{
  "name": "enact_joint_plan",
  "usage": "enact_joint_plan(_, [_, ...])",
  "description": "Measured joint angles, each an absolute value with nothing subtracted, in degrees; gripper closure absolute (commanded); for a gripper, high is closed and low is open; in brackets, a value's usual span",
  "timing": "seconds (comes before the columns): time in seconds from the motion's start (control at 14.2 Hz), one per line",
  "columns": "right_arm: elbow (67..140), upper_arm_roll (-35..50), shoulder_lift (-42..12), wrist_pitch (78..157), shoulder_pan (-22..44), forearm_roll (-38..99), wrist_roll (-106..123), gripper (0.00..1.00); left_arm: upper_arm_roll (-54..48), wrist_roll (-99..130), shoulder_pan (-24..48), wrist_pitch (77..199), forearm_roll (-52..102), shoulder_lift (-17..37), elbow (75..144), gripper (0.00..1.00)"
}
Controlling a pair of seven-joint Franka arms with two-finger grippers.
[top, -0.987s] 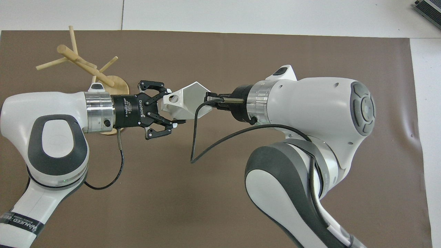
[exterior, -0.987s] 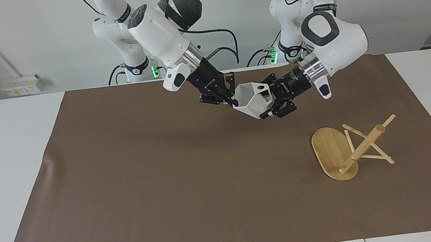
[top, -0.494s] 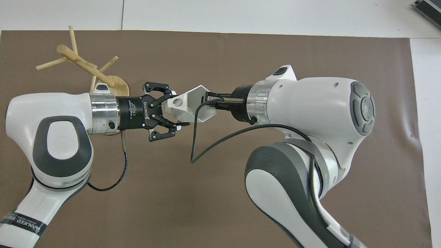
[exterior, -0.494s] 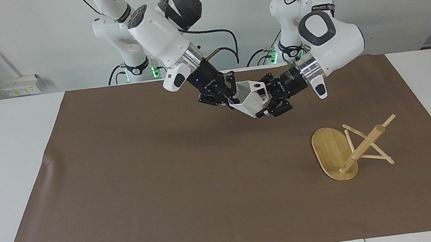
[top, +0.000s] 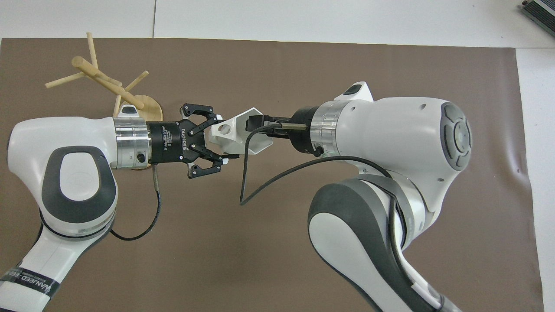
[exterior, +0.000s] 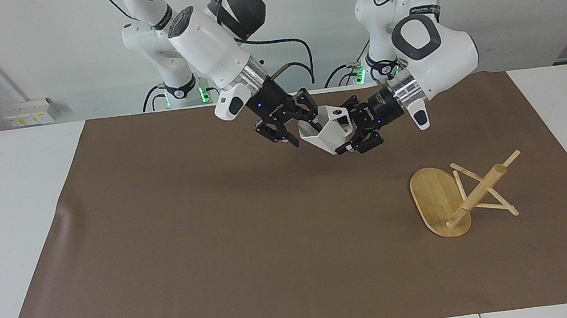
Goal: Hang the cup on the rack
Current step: 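Bring the cup to the left gripper and close it on the cup, then open the right gripper and withdraw it while the left gripper lifts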
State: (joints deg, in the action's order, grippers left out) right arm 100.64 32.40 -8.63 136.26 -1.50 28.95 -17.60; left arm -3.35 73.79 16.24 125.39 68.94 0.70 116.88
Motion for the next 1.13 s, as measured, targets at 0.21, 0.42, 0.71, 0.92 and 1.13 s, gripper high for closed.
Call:
enact_joint_plan(0.21, [100.6, 32.4, -8.6, 136.3, -1.5, 29.0, -17.5, 0.00, -3.3, 73.8, 16.2, 125.2, 68.9, 0.7, 117.1, 1.00])
enact_joint_plan(0.42, [100.6, 32.4, -8.6, 136.3, -1.5, 29.0, -17.5, 0.00, -3.0, 73.7, 16.1, 124.8, 68.3, 0.7, 117.5, 1.00])
enact_joint_plan(0.71, [100.5, 32.2, -8.6, 136.3, -1.7, 29.0, -17.5, 0.00, -2.4, 73.8, 14.3, 121.8, 64.7, 0.6, 117.7, 1.00])
enact_joint_plan(0.92, [100.3, 31.2, -8.3, 136.3, -1.7, 29.0, -17.4, 0.00, -2.0, 78.8, 13.6, 121.5, 62.2, 0.1, 117.7, 1.00])
enact_joint_plan(1.13, [100.3, 28.8, -7.6, 136.4, -1.8, 28.5, -15.0, 0.00, -1.9, 90.8, 12.0, 121.6, 55.5, -0.3, 117.6, 1.00])
